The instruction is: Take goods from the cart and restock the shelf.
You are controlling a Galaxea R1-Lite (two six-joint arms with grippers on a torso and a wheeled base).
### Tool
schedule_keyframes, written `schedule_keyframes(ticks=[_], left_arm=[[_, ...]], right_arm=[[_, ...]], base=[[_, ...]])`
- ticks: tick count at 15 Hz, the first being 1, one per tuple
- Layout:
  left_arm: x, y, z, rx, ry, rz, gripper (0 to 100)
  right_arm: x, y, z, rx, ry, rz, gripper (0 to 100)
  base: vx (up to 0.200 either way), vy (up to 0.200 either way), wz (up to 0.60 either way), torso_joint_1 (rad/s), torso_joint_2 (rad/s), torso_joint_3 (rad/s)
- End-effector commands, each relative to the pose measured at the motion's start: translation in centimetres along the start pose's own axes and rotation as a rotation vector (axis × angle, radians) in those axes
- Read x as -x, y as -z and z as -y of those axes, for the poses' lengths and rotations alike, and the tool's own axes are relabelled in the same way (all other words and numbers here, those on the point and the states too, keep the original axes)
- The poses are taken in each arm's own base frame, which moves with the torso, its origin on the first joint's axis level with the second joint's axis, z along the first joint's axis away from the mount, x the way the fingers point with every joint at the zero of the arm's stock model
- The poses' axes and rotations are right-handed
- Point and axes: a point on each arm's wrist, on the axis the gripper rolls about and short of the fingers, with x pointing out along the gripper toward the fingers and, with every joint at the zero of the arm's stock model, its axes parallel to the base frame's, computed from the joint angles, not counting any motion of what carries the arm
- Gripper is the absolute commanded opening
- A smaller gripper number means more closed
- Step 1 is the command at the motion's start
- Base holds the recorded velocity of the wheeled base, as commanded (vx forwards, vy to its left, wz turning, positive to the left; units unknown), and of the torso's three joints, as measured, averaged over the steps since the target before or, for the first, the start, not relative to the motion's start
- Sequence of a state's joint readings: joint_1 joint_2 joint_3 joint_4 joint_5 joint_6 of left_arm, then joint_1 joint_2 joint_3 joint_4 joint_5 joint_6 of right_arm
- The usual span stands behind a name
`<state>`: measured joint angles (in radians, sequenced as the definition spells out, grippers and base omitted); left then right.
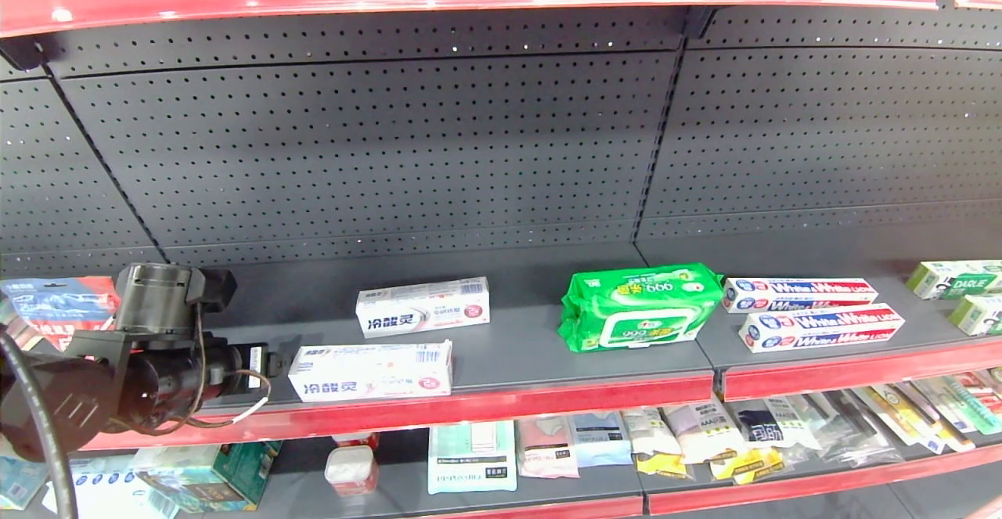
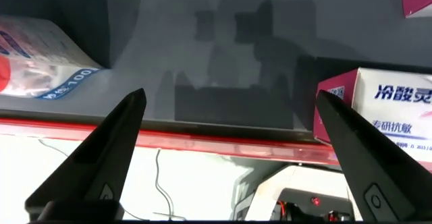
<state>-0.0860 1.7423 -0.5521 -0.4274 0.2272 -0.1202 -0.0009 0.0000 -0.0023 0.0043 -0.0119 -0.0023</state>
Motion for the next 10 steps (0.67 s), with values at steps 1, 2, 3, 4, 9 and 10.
schedule_keyframes(ticks=[1,2,3,4,9,10], left_arm=[[-0.31,-0.23,0.42,0.002,0.004,0.009,100],[-0.26,-0.21,0.60,0.002,0.004,0.011,100],[-0.26,-0.17,0.75,-0.001,0.002,0.010,100],[-0.30,-0.15,0.76,-0.001,0.002,0.009,100],[-0.25,-0.68,0.67,0.004,-0.027,0.030,100],[-0.06,-0.67,0.62,0.000,-0.027,0.032,100]], right_arm=[[-0.02,0.02,0.00,0.001,-0.001,-0.003,100],[-0.01,-0.02,0.00,0.001,0.000,-0.001,100],[-0.01,-0.02,0.00,0.001,0.000,-0.001,100],[-0.01,-0.02,0.00,0.001,0.000,-0.001,100],[-0.02,0.02,0.00,0.001,0.001,-0.003,100],[-0.02,0.02,0.00,0.001,-0.001,-0.003,100]], base=[[0.000,0.000,0.00,0.000,0.00,0.000],[0.000,0.000,0.00,0.000,0.00,0.000],[0.000,0.000,0.00,0.000,0.00,0.000],[0.000,0.000,0.00,0.000,0.00,0.000],[0.000,0.000,0.00,0.000,0.00,0.000],[0.000,0.000,0.00,0.000,0.00,0.000]])
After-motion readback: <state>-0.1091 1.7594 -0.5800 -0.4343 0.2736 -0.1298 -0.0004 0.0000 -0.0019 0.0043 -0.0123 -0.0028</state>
